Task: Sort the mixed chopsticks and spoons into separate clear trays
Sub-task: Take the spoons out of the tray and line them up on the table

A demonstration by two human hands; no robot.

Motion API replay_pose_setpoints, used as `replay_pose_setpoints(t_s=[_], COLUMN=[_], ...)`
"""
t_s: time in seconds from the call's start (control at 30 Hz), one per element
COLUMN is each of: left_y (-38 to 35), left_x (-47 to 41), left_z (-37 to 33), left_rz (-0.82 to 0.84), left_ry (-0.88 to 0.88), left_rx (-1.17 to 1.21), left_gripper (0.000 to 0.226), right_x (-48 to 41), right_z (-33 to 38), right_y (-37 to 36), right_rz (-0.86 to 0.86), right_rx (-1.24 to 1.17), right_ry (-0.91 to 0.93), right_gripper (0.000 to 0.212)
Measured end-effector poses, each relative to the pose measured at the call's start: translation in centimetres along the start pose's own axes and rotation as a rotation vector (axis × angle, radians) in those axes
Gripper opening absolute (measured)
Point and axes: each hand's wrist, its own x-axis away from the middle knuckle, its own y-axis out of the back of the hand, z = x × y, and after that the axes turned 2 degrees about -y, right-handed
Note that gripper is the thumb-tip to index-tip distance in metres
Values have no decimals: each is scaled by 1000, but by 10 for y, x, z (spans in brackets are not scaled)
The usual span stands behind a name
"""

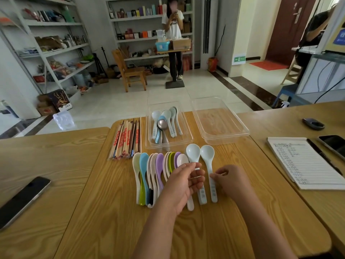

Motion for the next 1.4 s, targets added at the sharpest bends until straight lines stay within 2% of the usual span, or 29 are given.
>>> replay_pose_setpoints(t_s=[0.13, 0.3, 0.43, 0.6, 0.8, 1.0, 1.17, 1.4], left_y=[3, 15, 32, 58, 91, 110, 121, 125], left_x=[0, -8, -26, -61, -108, -134, -143, -144], left_z=[-3, -22, -54, -99, -133, -147, -146, -141], left_rz=[1, -9, -64, -179, -286, -279, -260, -246], left_ry=[-5, -66, -146, -213, -224, -227, -222, -198], left_rx=[8, 25, 22, 0, -54, -5, 3, 0], left_gripper=[28, 26, 24, 25, 23, 22, 24, 24], right_x=[6, 9, -5, -54, -116, -162, -180, -184], right_z=[7, 35, 79, 149, 209, 228, 232, 239], right_y=[6, 10, 8, -17, -76, -130, -150, -150], right_rz=[-42, -36, 25, 99, 121, 141, 114, 147], right_rx=[5, -31, -22, 12, 109, 269, 369, 338], right_ry=[74, 164, 264, 340, 335, 316, 323, 285], right_gripper=[24, 16, 10, 15, 18, 11, 12, 15])
